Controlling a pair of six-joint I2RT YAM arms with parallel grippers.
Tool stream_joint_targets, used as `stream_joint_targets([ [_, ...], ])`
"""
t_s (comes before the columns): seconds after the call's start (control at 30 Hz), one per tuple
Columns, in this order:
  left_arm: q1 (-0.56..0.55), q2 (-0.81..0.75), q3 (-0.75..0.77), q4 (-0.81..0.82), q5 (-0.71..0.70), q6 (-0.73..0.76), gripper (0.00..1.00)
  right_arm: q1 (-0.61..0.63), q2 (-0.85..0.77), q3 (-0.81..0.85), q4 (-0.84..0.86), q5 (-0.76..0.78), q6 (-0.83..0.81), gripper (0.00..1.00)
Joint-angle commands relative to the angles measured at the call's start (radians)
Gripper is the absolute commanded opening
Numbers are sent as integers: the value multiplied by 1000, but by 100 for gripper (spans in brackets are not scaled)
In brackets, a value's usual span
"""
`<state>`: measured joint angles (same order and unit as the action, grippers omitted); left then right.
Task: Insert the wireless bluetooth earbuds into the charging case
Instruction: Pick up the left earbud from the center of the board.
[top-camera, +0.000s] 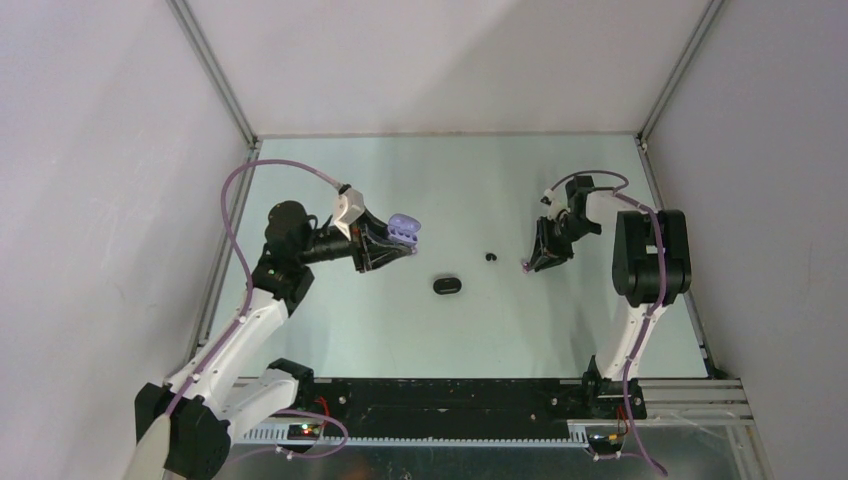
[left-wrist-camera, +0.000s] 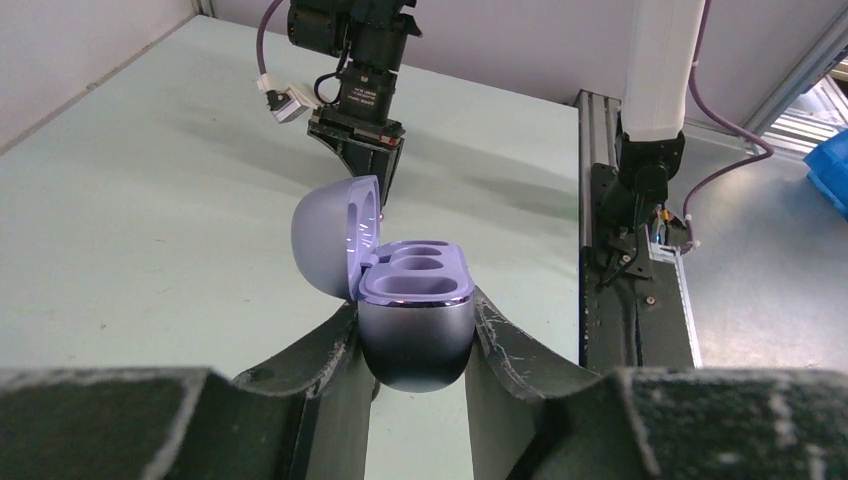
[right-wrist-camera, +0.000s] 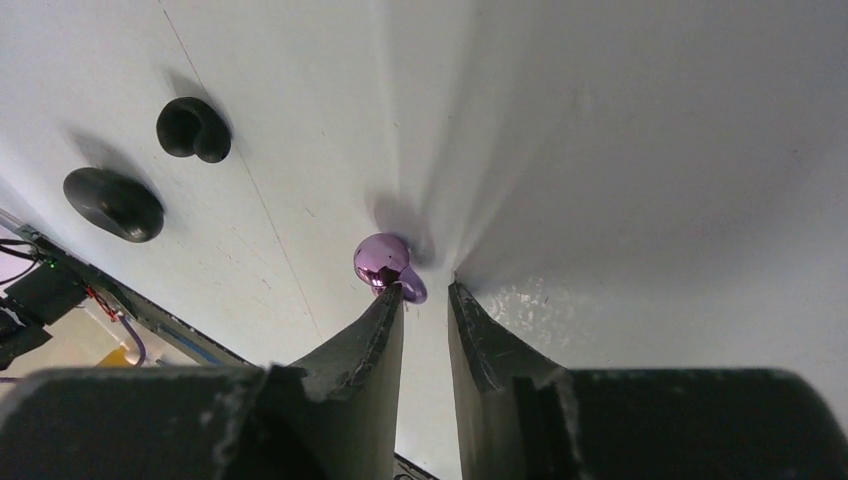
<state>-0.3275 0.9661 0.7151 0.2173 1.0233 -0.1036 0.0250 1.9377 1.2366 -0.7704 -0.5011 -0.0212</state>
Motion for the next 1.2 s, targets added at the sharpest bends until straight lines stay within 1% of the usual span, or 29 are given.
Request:
stream_joint_targets([
  [0.0, 4, -10, -1, 6, -3, 37, 0, 2, 26, 26, 44, -10, 9, 25],
  [0.13, 5, -11, -2, 2, -4, 43, 0, 1, 24, 29, 53, -29, 10, 20],
  [0.2, 5, -9, -2, 1, -4, 44, 0, 0, 23, 29, 56, -39, 8, 19],
  [0.27, 4, -10, -1, 1, -2, 44, 0, 1, 23, 30, 57, -42, 8, 20],
  [0.43, 4, -7, -2, 4, -1, 44, 0, 10, 28, 43, 56, -24, 13, 26],
  [0.5, 3, -4, -3, 1, -2, 46, 0, 10, 29, 49, 50, -42, 11, 29],
  [0.57, 2, -4, -2, -5, -1, 52, 0, 4, 29, 50, 41, -99, 6, 31],
  [0.63, 3, -6, -3, -8, -2, 57, 0, 3, 32, 50, 36, -110, 3, 31],
  [0.9, 4, -4, -1, -15, -3, 69, 0, 0, 35, 50, 53, -123, 3, 31],
  [1.17, 3, -4, 1, -22, -4, 76, 0, 32, 45, 54, 71, -170, -35, 27],
])
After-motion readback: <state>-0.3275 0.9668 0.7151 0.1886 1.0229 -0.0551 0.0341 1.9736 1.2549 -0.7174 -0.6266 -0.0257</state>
